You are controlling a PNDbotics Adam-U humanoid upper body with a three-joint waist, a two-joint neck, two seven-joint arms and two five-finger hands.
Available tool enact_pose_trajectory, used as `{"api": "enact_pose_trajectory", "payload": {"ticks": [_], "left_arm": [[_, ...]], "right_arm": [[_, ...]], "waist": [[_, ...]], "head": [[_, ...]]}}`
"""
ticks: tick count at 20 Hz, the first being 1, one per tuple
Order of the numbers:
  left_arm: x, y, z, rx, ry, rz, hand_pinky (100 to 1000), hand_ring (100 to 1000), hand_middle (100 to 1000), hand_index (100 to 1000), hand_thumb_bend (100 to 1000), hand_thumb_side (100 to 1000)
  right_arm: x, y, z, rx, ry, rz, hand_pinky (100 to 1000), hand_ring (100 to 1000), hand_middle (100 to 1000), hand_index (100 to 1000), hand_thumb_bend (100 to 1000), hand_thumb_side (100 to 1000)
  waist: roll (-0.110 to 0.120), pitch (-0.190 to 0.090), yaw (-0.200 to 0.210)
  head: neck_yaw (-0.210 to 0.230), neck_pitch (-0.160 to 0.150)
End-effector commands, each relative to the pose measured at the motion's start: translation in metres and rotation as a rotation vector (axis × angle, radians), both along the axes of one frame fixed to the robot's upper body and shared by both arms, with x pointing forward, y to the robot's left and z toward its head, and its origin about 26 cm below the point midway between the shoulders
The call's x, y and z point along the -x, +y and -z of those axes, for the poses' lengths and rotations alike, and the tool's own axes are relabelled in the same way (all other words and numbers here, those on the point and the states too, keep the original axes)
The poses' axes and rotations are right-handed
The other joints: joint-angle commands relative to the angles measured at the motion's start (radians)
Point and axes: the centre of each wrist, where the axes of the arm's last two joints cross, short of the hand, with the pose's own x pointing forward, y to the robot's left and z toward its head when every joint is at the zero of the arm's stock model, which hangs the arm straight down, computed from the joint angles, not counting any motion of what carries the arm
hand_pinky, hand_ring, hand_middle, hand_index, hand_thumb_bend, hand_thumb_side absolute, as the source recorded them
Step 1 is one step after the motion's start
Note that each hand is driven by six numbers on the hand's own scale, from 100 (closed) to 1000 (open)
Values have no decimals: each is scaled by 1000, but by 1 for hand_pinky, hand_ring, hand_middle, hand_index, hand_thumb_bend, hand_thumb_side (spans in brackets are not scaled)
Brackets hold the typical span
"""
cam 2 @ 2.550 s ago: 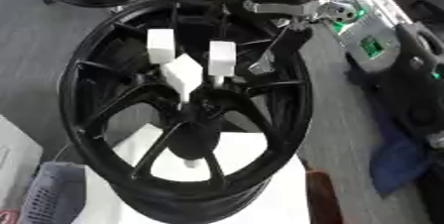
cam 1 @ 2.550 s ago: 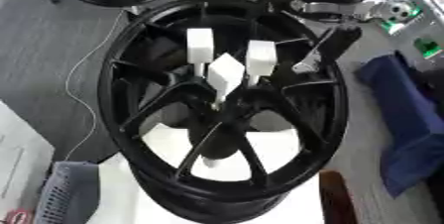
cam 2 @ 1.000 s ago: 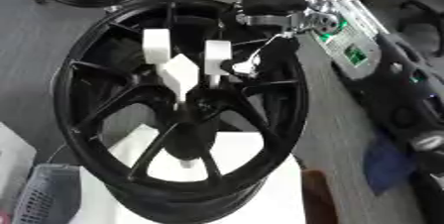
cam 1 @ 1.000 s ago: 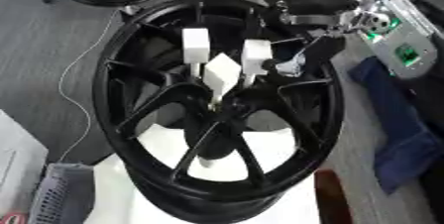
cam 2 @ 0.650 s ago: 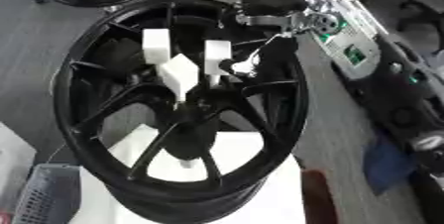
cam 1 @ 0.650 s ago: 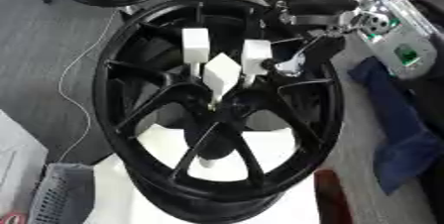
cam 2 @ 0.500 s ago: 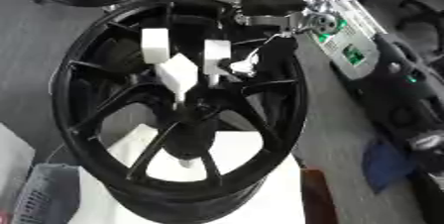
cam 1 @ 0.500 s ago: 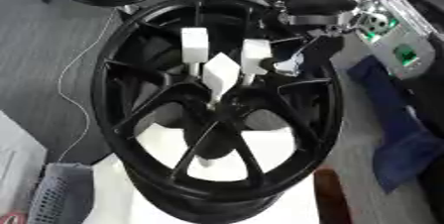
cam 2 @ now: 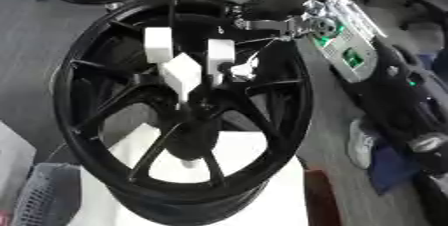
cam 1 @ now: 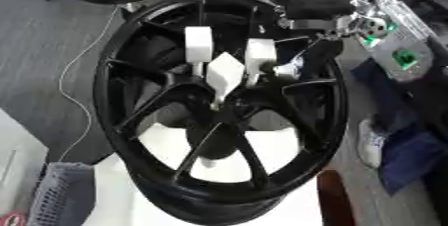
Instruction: Pull the pin out of the wheel hub.
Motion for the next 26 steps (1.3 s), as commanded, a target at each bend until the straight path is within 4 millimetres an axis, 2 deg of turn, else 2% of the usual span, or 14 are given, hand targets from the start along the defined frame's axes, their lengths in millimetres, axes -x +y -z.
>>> {"api": "enact_pose_trajectory", "payload": {"ticks": [1, 10, 12, 18, 26], "left_arm": [[1, 2, -9, -21, -29, 0, 632, 654, 569, 722, 100, 840], [1, 2, -9, -20, -27, 4, 634, 654, 569, 721, 100, 837], [1, 2, -9, -20, -25, 4, 634, 653, 570, 721, 100, 837], [1, 2, -9, -22, -25, 3, 635, 652, 570, 721, 100, 836], [1, 1, -9, -22, -21, 6, 636, 652, 570, 719, 100, 833]], "right_arm": [[0, -1, -10, 173, -48, -140, 941, 880, 581, 831, 207, 649], [0, -3, -10, 144, -44, -129, 928, 865, 520, 766, 149, 604], [0, -3, -10, 135, -38, -126, 920, 856, 498, 745, 100, 579], [2, -3, -12, 110, -23, -120, 899, 827, 458, 709, 100, 476], [2, -4, -14, 90, 32, -119, 870, 775, 347, 593, 100, 463]], "waist": [[6, -11, 1], [9, -10, 2], [9, -9, 2], [10, -7, 3], [13, -4, 3]], "head": [[-4, 5], [-8, 5], [-11, 5], [-13, 5], [-13, 5]]}}
